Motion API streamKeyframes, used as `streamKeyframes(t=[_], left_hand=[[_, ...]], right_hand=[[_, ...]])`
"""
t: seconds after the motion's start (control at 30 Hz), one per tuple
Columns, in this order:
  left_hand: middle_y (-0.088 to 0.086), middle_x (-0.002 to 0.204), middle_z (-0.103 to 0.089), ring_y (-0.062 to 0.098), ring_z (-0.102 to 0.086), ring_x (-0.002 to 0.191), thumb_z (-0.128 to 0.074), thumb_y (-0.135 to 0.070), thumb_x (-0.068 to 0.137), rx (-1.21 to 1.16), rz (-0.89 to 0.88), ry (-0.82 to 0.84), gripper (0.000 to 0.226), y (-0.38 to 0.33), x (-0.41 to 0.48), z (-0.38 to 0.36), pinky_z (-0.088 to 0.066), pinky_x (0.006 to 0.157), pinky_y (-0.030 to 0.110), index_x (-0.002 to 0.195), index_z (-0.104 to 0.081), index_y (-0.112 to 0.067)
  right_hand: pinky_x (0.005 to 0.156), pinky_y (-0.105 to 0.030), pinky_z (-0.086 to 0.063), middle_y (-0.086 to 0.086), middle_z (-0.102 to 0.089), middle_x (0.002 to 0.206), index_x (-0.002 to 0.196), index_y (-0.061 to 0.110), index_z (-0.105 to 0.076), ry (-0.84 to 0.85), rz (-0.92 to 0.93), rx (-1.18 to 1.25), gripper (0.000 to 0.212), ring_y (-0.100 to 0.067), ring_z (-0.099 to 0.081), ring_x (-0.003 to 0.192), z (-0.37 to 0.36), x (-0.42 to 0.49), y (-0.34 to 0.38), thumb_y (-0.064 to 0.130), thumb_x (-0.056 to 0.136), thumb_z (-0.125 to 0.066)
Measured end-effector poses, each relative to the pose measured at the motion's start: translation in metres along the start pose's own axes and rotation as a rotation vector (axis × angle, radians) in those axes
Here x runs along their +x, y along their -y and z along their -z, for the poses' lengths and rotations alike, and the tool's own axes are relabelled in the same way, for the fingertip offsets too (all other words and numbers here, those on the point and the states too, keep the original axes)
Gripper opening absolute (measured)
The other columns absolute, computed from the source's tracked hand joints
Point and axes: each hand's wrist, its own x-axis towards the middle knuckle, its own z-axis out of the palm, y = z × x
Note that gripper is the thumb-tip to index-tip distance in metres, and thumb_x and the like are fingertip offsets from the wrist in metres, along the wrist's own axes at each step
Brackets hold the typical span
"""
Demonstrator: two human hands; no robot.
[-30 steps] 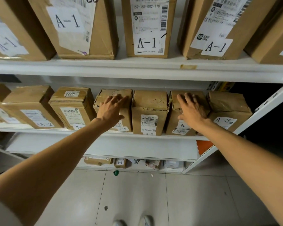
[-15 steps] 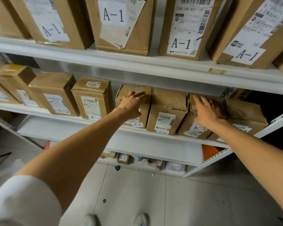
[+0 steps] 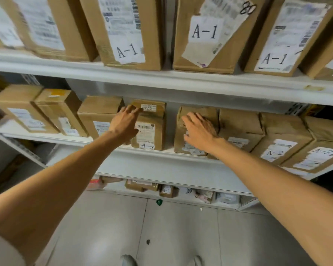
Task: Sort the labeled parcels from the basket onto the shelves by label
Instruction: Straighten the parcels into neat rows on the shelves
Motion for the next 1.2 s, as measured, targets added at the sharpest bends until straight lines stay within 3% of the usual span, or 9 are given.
streamKeyframes(t=[0.13,0.2,0.3,0.37,0.47,0.8,1.07,1.2], left_hand=[[0.017,0.148,-0.032,0.035,-0.031,0.135,-0.08,-0.022,0.074,0.078,0.044,0.008,0.089,0.073,0.003,0.009,-0.032,0.111,0.049,0.148,-0.029,-0.016],[0.016,0.157,-0.016,0.037,-0.014,0.144,-0.083,-0.031,0.07,0.122,0.048,0.072,0.105,0.101,0.011,0.01,-0.018,0.116,0.055,0.152,-0.018,-0.023],[0.009,0.161,0.006,0.036,0.009,0.147,-0.086,-0.038,0.065,0.14,0.04,0.164,0.121,0.127,0.033,0.011,-0.004,0.112,0.065,0.153,-0.004,-0.033],[0.004,0.161,0.011,0.039,0.014,0.145,-0.087,-0.037,0.062,0.098,0.04,0.209,0.123,0.14,0.045,0.011,-0.002,0.107,0.072,0.152,-0.002,-0.041],[-0.003,0.162,0.002,0.039,0.005,0.145,-0.084,-0.038,0.067,0.101,-0.062,0.243,0.118,0.151,0.056,0.0,-0.012,0.106,0.073,0.149,0.0,-0.048],[-0.012,0.161,0.0,0.034,0.005,0.147,-0.08,-0.044,0.07,0.128,-0.176,0.228,0.114,0.121,0.067,-0.013,-0.022,0.107,0.066,0.147,0.004,-0.05],[-0.011,0.161,0.002,0.034,0.007,0.147,-0.079,-0.045,0.071,0.105,-0.161,0.214,0.113,0.097,0.062,-0.016,-0.014,0.109,0.067,0.148,0.004,-0.047],[-0.009,0.161,0.006,0.034,0.008,0.147,-0.076,-0.048,0.073,0.138,-0.136,0.227,0.114,0.094,0.059,-0.015,-0.011,0.109,0.07,0.149,0.009,-0.044]], right_hand=[[0.095,-0.039,-0.044,-0.012,-0.045,0.133,0.133,0.007,-0.043,0.012,-0.014,0.035,0.055,-0.028,-0.044,0.122,-0.006,0.042,0.05,0.02,0.084,-0.066],[0.101,-0.039,-0.042,-0.012,-0.041,0.139,0.139,0.007,-0.037,0.034,-0.022,0.045,0.067,-0.028,-0.04,0.127,-0.01,0.065,0.069,0.02,0.083,-0.07],[0.112,-0.042,-0.03,-0.015,-0.029,0.151,0.148,0.01,-0.025,0.054,-0.085,0.058,0.089,-0.032,-0.028,0.139,-0.014,0.102,0.089,0.022,0.077,-0.078],[0.117,-0.046,-0.018,-0.018,-0.011,0.159,0.153,0.012,-0.011,0.137,-0.143,0.094,0.109,-0.037,-0.01,0.146,-0.015,0.121,0.095,0.025,0.072,-0.083],[0.119,-0.048,-0.004,-0.016,0.005,0.161,0.155,0.017,0.005,0.269,-0.173,0.136,0.124,-0.038,0.006,0.147,-0.025,0.142,0.091,0.03,0.069,-0.085],[0.119,-0.051,-0.011,-0.017,-0.009,0.16,0.155,0.023,-0.005,0.329,-0.204,0.199,0.125,-0.037,-0.007,0.147,-0.029,0.14,0.065,0.025,0.062,-0.089],[0.118,-0.05,-0.018,-0.016,-0.016,0.158,0.154,0.022,-0.008,0.325,-0.234,0.198,0.123,-0.037,-0.015,0.145,-0.024,0.124,0.054,0.023,0.062,-0.089],[0.119,-0.048,-0.007,-0.014,0.0,0.161,0.155,0.021,0.004,0.306,-0.246,0.189,0.118,-0.037,0.001,0.148,-0.03,0.117,0.06,0.017,0.074,-0.081]])
